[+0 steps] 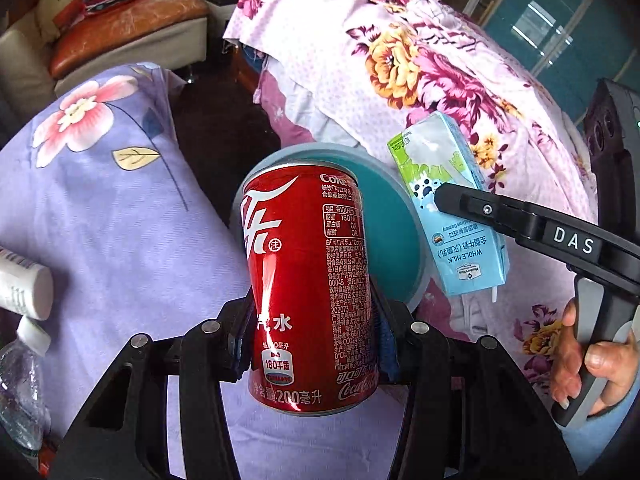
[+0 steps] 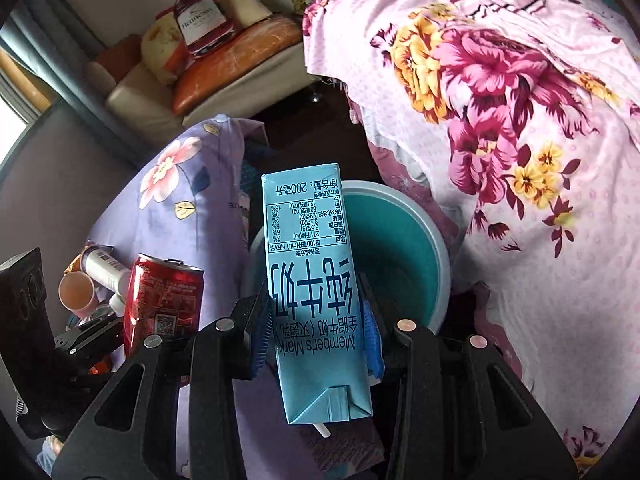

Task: Collect trash
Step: 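Carry the can and carton over the teal bin and open both tools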

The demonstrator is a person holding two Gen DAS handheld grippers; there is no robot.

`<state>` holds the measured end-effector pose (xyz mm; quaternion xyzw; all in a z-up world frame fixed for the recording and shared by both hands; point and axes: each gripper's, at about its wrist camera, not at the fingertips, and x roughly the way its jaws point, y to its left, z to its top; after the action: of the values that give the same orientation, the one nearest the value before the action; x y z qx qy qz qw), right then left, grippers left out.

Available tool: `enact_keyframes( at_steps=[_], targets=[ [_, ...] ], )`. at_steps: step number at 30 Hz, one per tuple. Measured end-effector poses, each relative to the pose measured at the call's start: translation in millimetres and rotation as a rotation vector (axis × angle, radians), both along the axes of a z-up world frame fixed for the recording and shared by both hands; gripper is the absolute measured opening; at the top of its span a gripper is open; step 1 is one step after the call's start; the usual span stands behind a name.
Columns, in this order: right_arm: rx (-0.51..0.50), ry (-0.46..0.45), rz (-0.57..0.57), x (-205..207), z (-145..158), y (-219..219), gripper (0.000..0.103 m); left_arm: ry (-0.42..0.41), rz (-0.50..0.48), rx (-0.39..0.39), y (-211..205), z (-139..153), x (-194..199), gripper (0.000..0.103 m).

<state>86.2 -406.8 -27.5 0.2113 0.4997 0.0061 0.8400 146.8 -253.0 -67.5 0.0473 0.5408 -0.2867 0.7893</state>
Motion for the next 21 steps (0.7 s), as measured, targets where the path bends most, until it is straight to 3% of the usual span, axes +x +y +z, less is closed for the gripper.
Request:
enact_keyframes(
  at_steps=[3,9,21],
  targets=[
    [0.002,0.025,-0.009,5,-13,-6,0.037,0.037,0.008,0.007,-8,-18,9,0.050],
    [-0.002,0.050,-0.005,10,-23,-6,0.037,0.024,0.042,0.024,0,-22,14,0.080],
    [-0.029,0.098,0.012,8,-30,10,0.037,0.010,0.132,-0.037,52,2,6,0.088]
  ],
)
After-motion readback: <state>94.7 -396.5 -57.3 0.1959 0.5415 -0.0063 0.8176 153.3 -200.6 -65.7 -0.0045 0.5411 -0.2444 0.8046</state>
